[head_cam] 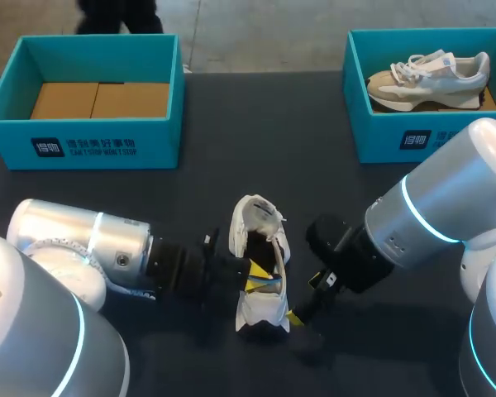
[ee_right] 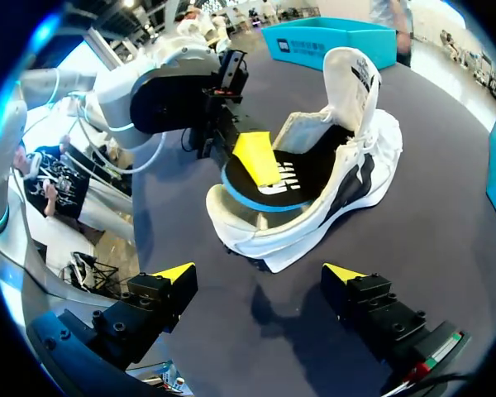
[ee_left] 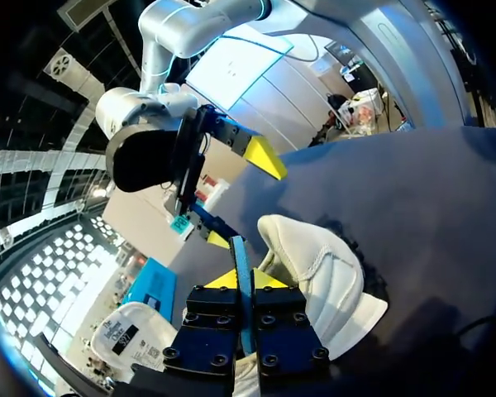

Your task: Take the shoe out of the shoebox, open the shoe tongue, remove and reinsert the insole, then place the shoe into the shoebox

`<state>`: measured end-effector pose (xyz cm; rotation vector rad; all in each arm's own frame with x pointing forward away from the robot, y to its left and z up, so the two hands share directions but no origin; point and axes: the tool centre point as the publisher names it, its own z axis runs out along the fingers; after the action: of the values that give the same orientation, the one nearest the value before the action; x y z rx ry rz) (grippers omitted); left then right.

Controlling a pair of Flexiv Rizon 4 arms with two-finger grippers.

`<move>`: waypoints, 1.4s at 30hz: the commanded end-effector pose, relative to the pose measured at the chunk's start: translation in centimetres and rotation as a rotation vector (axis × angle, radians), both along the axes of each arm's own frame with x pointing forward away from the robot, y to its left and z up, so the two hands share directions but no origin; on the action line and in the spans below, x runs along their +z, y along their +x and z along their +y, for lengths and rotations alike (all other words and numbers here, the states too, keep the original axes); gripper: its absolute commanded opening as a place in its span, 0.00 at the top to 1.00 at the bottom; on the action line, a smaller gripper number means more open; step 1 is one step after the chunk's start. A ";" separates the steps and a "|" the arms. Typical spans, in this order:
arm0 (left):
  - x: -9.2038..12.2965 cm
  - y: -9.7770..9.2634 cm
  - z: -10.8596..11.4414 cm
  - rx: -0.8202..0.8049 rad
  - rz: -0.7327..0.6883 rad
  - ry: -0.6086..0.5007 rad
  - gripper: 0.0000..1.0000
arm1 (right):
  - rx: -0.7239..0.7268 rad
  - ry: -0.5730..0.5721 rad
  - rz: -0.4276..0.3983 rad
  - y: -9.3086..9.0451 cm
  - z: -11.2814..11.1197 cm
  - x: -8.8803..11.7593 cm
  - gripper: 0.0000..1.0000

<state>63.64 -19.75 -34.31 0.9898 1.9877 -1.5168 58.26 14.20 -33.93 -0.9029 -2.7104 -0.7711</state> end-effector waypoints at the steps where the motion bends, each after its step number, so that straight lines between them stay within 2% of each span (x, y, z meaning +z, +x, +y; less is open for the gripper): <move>1: -1.0 0.9 -0.8 0.003 0.009 0.018 1.00 | -0.002 0.001 -0.002 -0.2 0.0 0.0 0.00; 5: -1.5 1.3 -0.8 0.011 0.016 0.031 1.00 | -0.002 0.001 -0.002 -0.2 0.0 0.0 0.00; 9: -1.0 0.9 -0.7 0.005 0.023 0.019 1.00 | -0.002 0.001 -0.002 -0.2 0.0 0.0 0.00; 10: -0.7 0.7 -0.7 0.002 0.023 0.015 0.96 | -0.002 0.001 -0.002 -0.2 0.0 0.0 0.00; 11: -0.4 0.5 -0.6 0.000 0.023 0.008 0.73 | -0.002 0.001 -0.002 -0.2 0.0 0.0 0.00; 12: -0.1 0.4 -0.6 -0.001 0.024 -0.001 0.61 | -0.002 0.001 -0.002 -0.2 0.0 0.0 0.00; 14: 0.4 0.1 -0.4 -0.001 0.029 -0.018 0.54 | -0.002 0.001 -0.002 -0.2 0.0 0.0 0.00; 22: 1.6 -0.6 0.0 -0.014 0.021 -0.029 0.58 | -0.002 0.001 -0.002 -0.2 0.0 0.0 0.00; 25: 1.5 -0.5 -0.3 -0.024 0.024 -0.023 0.70 | -0.002 0.001 -0.002 -0.2 0.0 0.0 0.00; 26: 1.4 -0.5 -0.4 -0.026 0.023 -0.017 0.77 | -0.002 0.001 -0.002 -0.2 0.0 0.0 0.00; 27: 1.3 -0.4 -0.5 -0.028 0.024 -0.012 0.93 | -0.002 0.001 -0.002 -0.2 0.0 0.0 0.00; 28: 1.1 -0.4 -0.6 -0.029 0.019 -0.001 1.00 | -0.002 0.001 -0.002 -0.2 0.0 0.0 0.00; 42: -1.7 1.8 -0.5 0.010 0.030 0.089 1.00 | -0.002 0.001 -0.002 -0.2 0.0 0.0 0.00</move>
<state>64.98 -19.57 -35.34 0.9912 2.0839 -1.4638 58.26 14.20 -33.93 -0.9029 -2.7104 -0.7711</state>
